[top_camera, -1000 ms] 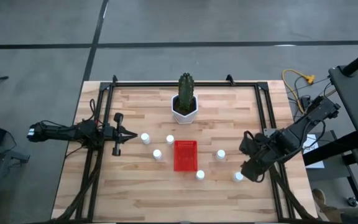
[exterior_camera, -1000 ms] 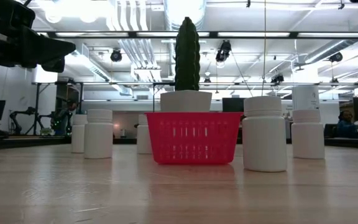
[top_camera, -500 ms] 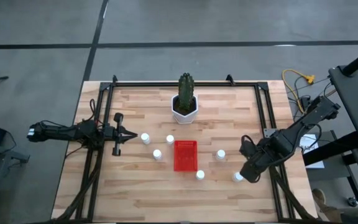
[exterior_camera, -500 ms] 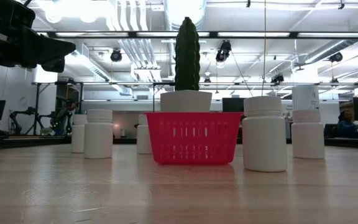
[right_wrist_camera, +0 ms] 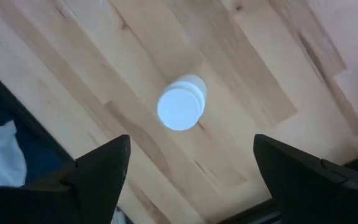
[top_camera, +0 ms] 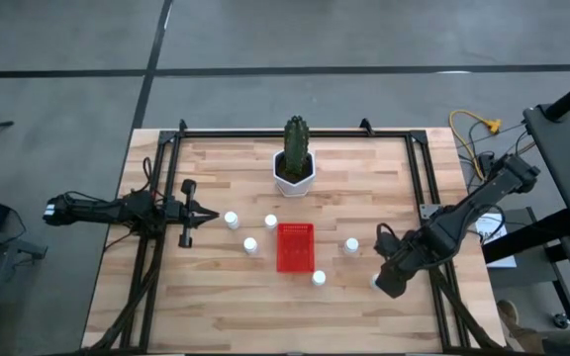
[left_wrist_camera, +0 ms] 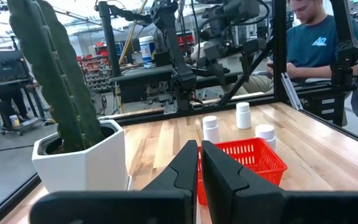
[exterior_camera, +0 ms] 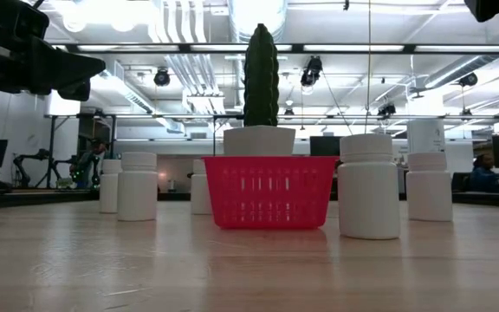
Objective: Pick and place pill bottles into a basket
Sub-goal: Put the white pill bottle into the red bin
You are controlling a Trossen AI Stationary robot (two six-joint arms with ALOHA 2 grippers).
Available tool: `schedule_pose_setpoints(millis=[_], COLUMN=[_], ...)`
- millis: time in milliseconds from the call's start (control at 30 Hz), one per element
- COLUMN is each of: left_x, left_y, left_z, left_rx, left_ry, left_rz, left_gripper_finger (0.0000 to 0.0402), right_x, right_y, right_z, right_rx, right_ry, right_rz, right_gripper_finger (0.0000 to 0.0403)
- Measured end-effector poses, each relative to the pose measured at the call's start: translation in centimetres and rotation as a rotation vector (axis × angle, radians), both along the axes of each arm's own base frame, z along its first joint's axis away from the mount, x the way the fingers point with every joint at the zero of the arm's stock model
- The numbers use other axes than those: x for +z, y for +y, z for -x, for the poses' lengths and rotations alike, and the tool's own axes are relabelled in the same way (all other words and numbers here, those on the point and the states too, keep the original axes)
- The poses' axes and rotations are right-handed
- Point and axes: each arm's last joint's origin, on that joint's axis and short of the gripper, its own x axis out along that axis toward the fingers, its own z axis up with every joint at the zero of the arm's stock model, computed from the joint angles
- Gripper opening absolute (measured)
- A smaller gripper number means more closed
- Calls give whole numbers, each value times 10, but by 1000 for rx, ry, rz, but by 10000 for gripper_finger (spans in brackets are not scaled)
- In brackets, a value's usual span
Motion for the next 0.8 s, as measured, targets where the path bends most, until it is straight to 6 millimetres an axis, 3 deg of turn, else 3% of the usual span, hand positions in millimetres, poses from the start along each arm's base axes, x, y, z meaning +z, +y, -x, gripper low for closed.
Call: schedule_pose_setpoints(millis=[400,800], left_x=[0,0], left_y=[0,0], left_z=[0,0], left_rx=[0,0], left_ry=[-1,-1], left_rz=[5,5], left_gripper_finger=[3,3], right_x=[-28,-40], right_y=[21,33], right_z=[-25,-41], right_rx=[165,251], right_ry=[128,165], right_rz=[57,96], right_gripper_finger=[329,329])
